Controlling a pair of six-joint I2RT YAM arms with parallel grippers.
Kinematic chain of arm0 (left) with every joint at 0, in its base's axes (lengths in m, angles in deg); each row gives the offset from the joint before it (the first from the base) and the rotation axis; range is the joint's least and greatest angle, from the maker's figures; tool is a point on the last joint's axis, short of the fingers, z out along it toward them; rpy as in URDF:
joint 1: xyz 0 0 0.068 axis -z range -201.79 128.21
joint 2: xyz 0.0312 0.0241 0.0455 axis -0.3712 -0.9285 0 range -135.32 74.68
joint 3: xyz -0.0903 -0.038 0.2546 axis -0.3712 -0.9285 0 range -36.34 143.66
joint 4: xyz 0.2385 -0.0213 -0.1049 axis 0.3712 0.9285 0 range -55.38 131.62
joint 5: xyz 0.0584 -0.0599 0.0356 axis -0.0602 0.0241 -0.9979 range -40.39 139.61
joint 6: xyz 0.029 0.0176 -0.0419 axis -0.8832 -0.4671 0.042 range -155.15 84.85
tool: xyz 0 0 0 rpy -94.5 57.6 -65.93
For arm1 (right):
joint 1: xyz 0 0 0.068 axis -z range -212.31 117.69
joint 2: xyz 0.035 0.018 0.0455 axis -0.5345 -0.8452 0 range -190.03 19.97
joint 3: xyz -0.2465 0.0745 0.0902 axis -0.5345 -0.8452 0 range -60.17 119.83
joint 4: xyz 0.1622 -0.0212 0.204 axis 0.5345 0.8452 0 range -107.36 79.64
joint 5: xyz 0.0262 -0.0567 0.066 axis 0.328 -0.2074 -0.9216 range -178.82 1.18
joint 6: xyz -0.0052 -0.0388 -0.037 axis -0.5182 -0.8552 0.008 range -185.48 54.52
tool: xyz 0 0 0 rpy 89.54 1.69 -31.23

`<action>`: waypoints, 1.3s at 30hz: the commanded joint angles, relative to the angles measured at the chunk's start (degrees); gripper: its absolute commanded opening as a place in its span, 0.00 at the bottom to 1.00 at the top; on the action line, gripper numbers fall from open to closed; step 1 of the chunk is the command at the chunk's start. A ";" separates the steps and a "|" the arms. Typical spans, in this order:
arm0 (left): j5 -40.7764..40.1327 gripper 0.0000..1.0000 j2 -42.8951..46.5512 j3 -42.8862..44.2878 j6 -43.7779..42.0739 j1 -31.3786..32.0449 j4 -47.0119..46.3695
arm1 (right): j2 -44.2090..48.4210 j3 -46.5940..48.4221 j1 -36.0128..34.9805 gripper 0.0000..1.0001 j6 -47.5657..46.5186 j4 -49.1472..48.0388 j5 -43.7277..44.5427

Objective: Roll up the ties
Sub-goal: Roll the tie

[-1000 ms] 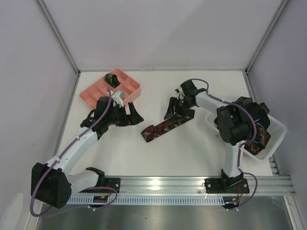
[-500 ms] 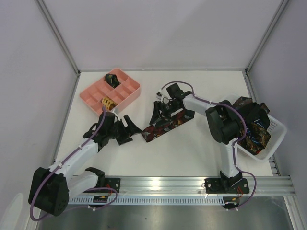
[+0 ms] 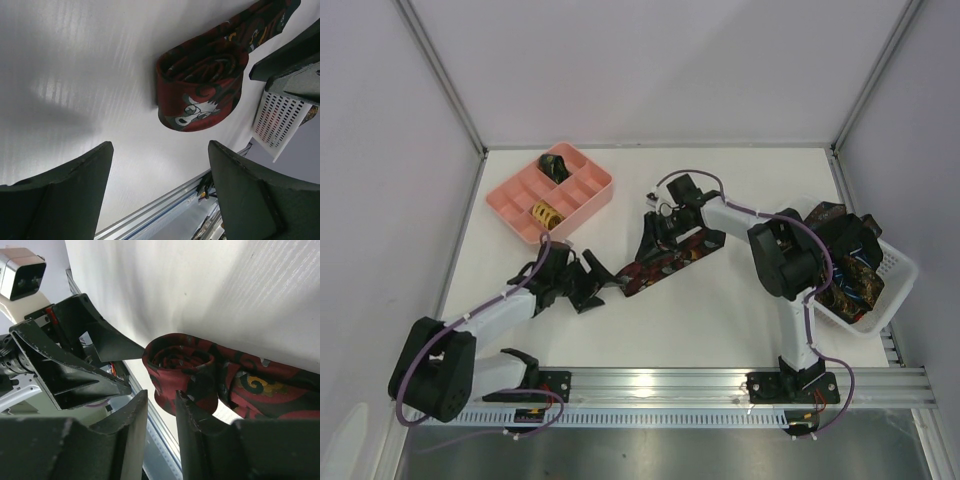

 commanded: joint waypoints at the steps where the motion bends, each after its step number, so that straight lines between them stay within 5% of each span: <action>1: 0.56 0.83 -1.31 0.30 1.91 0.39 -4.25 | -1.00 -0.06 -0.64 0.32 0.47 -2.15 -0.06; 22: 2.58 0.87 -15.46 5.74 3.49 3.90 -15.59 | 0.32 -5.51 -0.46 0.23 2.84 -3.29 4.42; 33: -0.49 0.88 -14.06 8.20 3.15 5.92 -11.90 | 3.48 -6.74 -0.02 0.24 3.20 -3.91 4.86; 39: -8.11 0.93 -14.85 14.00 -1.42 4.70 1.96 | 4.18 -5.25 1.47 0.25 3.11 -2.68 6.36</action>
